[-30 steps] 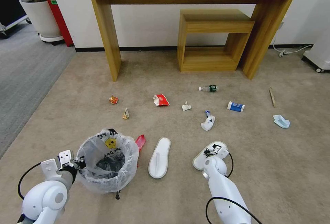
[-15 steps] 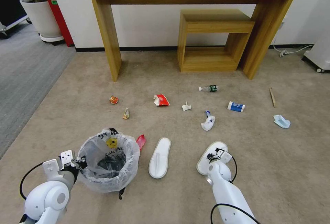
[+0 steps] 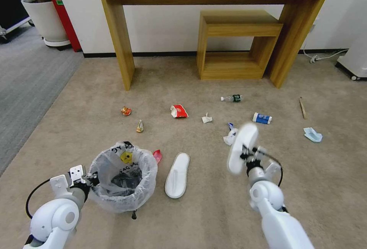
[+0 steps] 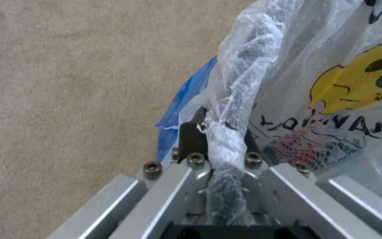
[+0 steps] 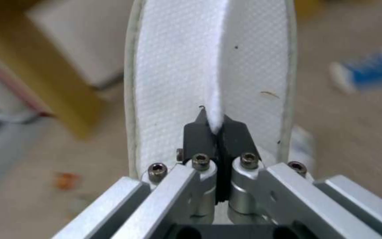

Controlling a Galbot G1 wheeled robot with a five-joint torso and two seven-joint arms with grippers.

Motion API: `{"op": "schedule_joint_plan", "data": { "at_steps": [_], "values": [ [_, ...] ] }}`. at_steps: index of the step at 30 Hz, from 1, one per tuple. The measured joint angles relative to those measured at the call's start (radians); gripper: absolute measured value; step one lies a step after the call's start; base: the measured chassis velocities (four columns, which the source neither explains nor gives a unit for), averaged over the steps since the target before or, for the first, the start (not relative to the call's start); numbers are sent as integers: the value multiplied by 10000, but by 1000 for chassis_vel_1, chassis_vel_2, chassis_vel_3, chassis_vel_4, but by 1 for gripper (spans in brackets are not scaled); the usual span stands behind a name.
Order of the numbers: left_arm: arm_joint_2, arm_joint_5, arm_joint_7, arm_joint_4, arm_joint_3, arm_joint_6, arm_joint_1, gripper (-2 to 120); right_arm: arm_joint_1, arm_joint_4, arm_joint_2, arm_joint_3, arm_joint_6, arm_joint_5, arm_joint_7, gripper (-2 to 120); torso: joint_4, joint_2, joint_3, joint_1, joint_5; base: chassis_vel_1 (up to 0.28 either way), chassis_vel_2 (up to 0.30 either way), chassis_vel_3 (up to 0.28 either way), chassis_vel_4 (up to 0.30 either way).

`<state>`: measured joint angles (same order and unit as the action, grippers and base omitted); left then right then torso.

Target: Pick up the trash bin and place the garbage on the floor into it.

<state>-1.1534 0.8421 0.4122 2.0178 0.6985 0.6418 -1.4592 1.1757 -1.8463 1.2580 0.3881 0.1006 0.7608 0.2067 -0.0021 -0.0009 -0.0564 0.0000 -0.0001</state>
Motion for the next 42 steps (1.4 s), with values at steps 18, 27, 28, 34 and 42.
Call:
{"op": "schedule_joint_plan", "data": {
  "at_steps": [18, 27, 28, 34, 42],
  "values": [
    [-308, 133, 126, 449, 18, 189, -71, 1, -2453, -2027, -3936, -3873, -3112, 1335, -3462, 0, 1, 0, -1, 0, 1, 0, 0, 0, 0],
    [-552, 124, 149, 615, -30, 253, -81, 1, -4551, -978, -3369, -5867, -3925, 902, -4461, 0, 1, 0, -1, 0, -2, 0, 0, 0, 0],
    [-569, 128, 150, 658, -25, 255, -87, 1, -4818, -714, -3226, -6228, -4033, 766, -4555, 0, 1, 0, -2, 0, -1, 0, 0, 0, 0],
    [-587, 161, 152, 809, 67, 271, -161, 1, -5625, 145, -2704, -7461, -4442, 210, -4794, 0, 1, 0, -2, 0, 0, 0, 0, 0, 0],
    [-764, 179, 155, 1145, 168, 279, -319, 1, -6358, 1324, -1124, -8955, -4736, -522, -4810, 0, 1, 0, -1, 0, -2, 0, 0, 0, 0]
  ]
}}
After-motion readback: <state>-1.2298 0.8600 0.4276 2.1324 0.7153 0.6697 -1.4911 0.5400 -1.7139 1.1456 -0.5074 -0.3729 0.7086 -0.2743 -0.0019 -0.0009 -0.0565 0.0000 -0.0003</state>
